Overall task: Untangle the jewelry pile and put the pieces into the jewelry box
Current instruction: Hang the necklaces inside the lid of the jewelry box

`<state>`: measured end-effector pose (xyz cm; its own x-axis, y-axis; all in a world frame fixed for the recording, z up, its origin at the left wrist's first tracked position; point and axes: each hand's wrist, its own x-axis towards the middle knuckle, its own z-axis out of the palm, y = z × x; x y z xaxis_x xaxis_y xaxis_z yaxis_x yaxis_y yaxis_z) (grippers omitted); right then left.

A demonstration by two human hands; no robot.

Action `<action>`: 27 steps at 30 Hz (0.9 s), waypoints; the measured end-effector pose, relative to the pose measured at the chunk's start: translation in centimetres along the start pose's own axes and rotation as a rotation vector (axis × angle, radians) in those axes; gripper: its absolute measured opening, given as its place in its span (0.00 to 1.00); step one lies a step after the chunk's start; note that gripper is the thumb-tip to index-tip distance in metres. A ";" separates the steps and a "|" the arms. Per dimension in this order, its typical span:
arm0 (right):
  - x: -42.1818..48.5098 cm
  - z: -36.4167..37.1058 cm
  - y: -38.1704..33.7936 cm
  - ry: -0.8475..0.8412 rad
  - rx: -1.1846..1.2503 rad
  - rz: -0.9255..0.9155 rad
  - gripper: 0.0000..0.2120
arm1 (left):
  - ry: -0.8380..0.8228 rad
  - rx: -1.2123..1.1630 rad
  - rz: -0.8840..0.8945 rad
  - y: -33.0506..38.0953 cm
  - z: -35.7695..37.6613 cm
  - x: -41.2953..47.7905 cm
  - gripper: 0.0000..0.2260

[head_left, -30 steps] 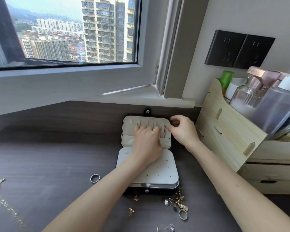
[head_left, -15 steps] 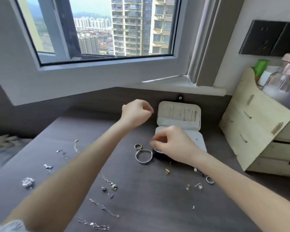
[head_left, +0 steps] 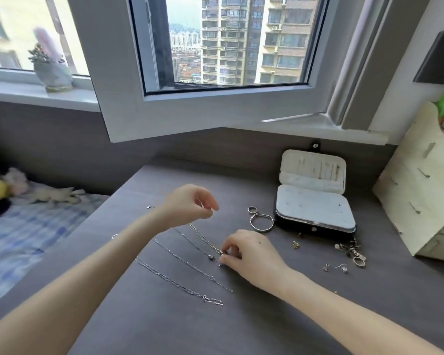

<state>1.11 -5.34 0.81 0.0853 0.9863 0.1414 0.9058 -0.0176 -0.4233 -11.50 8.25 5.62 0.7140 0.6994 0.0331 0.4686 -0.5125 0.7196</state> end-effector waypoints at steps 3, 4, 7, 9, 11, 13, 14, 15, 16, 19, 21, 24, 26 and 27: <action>0.1 0.3 0.1 0.024 -0.048 -0.020 0.08 | -0.075 0.062 0.037 -0.5 0.7 -1.1 0.09; 0.1 0.3 0.1 0.021 -0.042 -0.007 0.08 | -0.097 0.088 0.052 -0.5 0.9 -1.3 0.11; 0.5 -0.1 0.3 0.023 0.161 0.109 0.02 | -0.162 0.114 0.068 -0.8 1.3 -1.7 0.14; 0.9 -0.8 0.3 0.015 0.318 0.183 0.03 | -0.189 0.099 0.067 -1.1 1.7 -1.6 0.12; 1.3 -1.7 0.2 -0.026 0.400 0.221 0.03 | -0.195 0.015 0.059 -1.2 1.9 -1.5 0.08; 1.7 -2.8 0.1 -0.054 0.446 0.234 0.02 | -0.205 -0.084 0.054 -1.0 1.8 -1.4 0.05; 2.0 -3.3 0.1 -0.062 0.450 0.238 0.02 | -0.209 -0.126 0.054 -0.8 1.8 -1.3 0.04; 2.2 -3.8 0.0 -0.068 0.439 0.236 0.01 | -0.209 -0.158 0.059 -0.7 1.7 -1.3 0.04; 2.4 -4.4 -0.1 -0.077 0.420 0.230 0.01 | -0.205 -0.179 0.066 -0.5 1.7 -1.2 0.06; 3.1 -5.6 -0.5 -0.106 0.421 0.220 0.02 | -0.204 -0.224 0.075 -0.6 1.7 -0.8 0.05; 3.4 -6.2 -0.7 -0.119 0.410 0.230 0.02 | -0.208 -0.256 0.079 -0.6 1.8 -0.7 0.03; 3.7 -7.0 -1.2 -0.131 0.398 0.248 0.02 | -0.138 -0.313 0.074 -0.6 2.1 -0.4 0.02; 3.8 -7.8 -1.6 -0.130 0.429 0.257 0.03 | -0.085 -0.364 0.061 -0.7 2.3 -0.3 0.02; 3.7 -8.2 -1.8 -0.123 0.456 0.258 0.04 | -0.056 -0.384 0.054 -0.9 2.5 -0.2 0.03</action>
<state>3.21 -2.98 9.39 0.2073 0.9718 -0.1125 0.5871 -0.2156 -0.7803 -10.72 7.35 3.23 0.7645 0.6429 0.0473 0.2087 -0.3162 0.9254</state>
